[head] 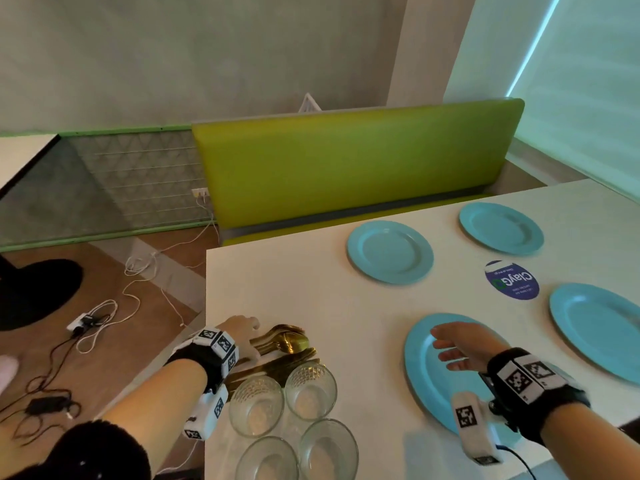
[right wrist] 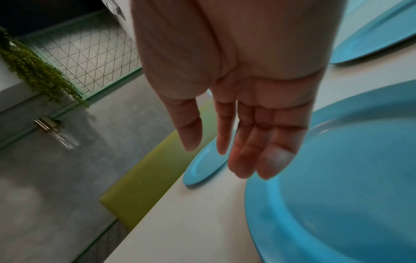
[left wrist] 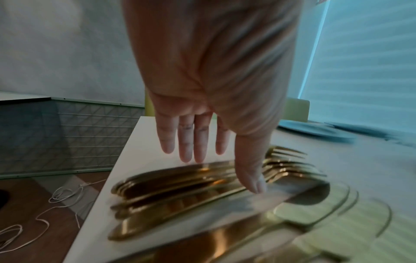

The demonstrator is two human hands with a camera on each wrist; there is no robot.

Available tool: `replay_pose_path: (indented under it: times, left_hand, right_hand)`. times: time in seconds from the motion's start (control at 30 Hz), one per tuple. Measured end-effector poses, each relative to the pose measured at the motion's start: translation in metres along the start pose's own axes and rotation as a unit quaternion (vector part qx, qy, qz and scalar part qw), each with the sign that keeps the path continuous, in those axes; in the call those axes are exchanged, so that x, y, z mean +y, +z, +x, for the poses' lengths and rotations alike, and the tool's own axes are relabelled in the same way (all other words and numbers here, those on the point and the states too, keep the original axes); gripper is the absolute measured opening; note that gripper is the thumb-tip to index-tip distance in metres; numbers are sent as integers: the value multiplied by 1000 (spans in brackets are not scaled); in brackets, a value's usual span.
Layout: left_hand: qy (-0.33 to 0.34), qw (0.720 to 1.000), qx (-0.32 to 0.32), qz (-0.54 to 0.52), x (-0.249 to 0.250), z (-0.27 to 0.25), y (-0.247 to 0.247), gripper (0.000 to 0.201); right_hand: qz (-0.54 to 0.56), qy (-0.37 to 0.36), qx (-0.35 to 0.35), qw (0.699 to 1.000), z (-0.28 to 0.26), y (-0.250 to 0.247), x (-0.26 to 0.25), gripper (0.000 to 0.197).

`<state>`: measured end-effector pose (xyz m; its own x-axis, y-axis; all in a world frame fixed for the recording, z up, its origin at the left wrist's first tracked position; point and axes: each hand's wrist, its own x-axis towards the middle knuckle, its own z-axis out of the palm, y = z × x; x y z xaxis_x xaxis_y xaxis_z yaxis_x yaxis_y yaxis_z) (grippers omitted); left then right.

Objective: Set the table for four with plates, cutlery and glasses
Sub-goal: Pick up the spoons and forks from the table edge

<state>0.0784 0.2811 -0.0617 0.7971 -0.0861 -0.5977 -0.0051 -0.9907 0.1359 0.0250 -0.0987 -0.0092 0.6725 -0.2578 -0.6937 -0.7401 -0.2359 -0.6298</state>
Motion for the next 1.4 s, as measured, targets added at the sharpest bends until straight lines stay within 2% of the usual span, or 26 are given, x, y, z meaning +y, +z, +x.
replay_pose_path:
  times: [0.2, 0.3, 0.4, 0.53, 0.63, 0.83, 0.93, 1.03, 1.1, 1.2, 1.3, 1.4]
  left_hand:
    - [42, 999, 5, 10, -3, 11, 1, 50]
    - [41, 999, -7, 34, 0, 13, -2, 42]
    - [40, 997, -18, 67, 4, 16, -2, 18]
    - [35, 995, -22, 92, 7, 18, 2, 9]
    - [36, 996, -16, 85, 8, 18, 6, 30]
    - [16, 998, -11, 65, 9, 10, -2, 39]
    - [15, 999, 3, 29, 12, 1, -29, 35]
    - [31, 998, 40, -40, 21, -15, -65, 21]
    - [48, 993, 63, -91, 32, -29, -92, 18]
    - [80, 971, 66, -214, 56, -49, -127, 19]
    - [115, 916, 63, -379, 91, -70, -147, 19]
    - [154, 856, 41, -493, 134, -91, -153, 20]
  right_hand:
    - [5, 26, 22, 999, -2, -9, 15, 9]
    - [12, 40, 37, 998, -3, -17, 22, 7]
    - [16, 43, 48, 998, -3, -22, 27, 6]
    - [16, 41, 49, 998, -6, -23, 29, 12]
    - [19, 41, 50, 998, -8, -22, 30, 13]
    - [19, 38, 49, 998, -14, -21, 36, 13]
    - [21, 29, 50, 998, -17, -22, 35, 14]
    - [15, 10, 53, 998, -22, -21, 28, 14]
    - [14, -7, 49, 999, -27, -19, 21, 14]
    - [18, -36, 37, 999, -38, -13, 6, 12]
    - [29, -67, 20, 997, -52, -6, -9, 7]
    - [35, -101, 2, 994, -65, -4, -22, 10]
